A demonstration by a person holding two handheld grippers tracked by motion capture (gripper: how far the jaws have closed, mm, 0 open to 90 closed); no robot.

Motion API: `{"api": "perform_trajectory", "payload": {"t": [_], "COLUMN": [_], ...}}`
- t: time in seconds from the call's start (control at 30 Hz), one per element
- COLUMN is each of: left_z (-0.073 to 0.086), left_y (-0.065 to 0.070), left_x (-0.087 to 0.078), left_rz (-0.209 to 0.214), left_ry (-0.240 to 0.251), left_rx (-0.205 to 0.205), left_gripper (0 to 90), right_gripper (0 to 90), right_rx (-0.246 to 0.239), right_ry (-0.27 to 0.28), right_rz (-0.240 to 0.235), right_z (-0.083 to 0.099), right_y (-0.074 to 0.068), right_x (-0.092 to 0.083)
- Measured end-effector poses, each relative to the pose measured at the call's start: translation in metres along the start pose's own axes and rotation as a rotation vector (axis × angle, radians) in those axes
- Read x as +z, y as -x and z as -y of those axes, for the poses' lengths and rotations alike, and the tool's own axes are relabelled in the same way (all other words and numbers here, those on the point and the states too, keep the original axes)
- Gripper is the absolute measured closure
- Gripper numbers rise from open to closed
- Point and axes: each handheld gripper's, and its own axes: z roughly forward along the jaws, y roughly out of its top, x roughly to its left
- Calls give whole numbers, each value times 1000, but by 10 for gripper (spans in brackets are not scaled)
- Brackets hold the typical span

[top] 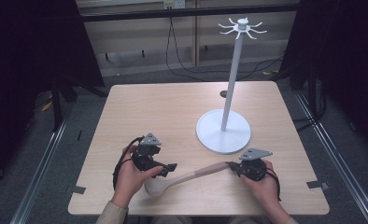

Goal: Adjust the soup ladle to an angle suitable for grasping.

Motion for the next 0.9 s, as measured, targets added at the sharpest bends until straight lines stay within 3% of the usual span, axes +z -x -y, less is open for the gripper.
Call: {"api": "perform_trajectory", "payload": {"t": [0.23,0.4,0.6,0.67,0.73,0.77,0.9], "left_z": [-1,-4,-9,-11,-12,-13,-16], "left_y": [3,6,11,14,15,15,19], "left_x": [1,3,15,20,23,23,29], "left_rz": [7,10,41,47,51,50,68], "left_ry": [-10,-24,-73,-88,-97,-115,-132], "left_rx": [9,17,47,57,62,88,98], "left_gripper": [77,75,71,75,78,83,102], "right_gripper": [895,853,773,692,672,635,561], "right_rx": [12,21,49,76,85,90,106], "right_ry": [3,35,63,71,70,72,76], "right_rz": [-12,-13,-12,-4,-5,-2,12], "right_z": [-2,-3,-1,1,2,3,6], "right_y": [2,2,5,7,7,9,11], "right_x": [3,-3,-13,-18,-19,-21,-26]}}
